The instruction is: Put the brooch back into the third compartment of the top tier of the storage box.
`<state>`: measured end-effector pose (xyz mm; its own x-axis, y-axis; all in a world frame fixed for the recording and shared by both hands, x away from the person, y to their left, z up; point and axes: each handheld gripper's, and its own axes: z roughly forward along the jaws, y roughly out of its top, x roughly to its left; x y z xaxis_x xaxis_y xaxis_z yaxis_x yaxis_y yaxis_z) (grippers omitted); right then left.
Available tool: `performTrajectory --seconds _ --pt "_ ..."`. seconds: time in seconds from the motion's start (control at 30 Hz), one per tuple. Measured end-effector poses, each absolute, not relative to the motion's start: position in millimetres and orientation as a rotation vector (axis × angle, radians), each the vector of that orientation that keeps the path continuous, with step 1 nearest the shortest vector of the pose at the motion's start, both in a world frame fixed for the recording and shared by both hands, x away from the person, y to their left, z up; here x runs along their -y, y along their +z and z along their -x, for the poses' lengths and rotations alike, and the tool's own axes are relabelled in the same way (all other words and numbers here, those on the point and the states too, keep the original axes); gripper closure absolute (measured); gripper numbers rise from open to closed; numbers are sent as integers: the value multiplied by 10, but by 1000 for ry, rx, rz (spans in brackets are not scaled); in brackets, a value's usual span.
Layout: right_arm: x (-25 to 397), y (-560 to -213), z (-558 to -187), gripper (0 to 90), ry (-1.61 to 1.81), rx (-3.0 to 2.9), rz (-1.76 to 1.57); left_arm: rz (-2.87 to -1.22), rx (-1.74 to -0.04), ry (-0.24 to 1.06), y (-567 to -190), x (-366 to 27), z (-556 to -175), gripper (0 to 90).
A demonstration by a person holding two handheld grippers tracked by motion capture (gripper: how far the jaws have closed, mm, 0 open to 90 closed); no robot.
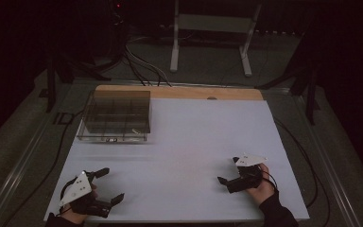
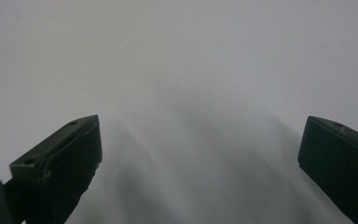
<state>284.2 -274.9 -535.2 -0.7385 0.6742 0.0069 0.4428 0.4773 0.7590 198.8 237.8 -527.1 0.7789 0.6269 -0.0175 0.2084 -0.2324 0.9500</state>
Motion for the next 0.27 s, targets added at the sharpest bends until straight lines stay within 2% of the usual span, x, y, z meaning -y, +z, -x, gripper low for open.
performTrajectory --seconds 0.27 --pt "2864 -5362 -2817 0 1132 -2411 -994 -1804 -646 444 -5273 -2376 -1988 6"
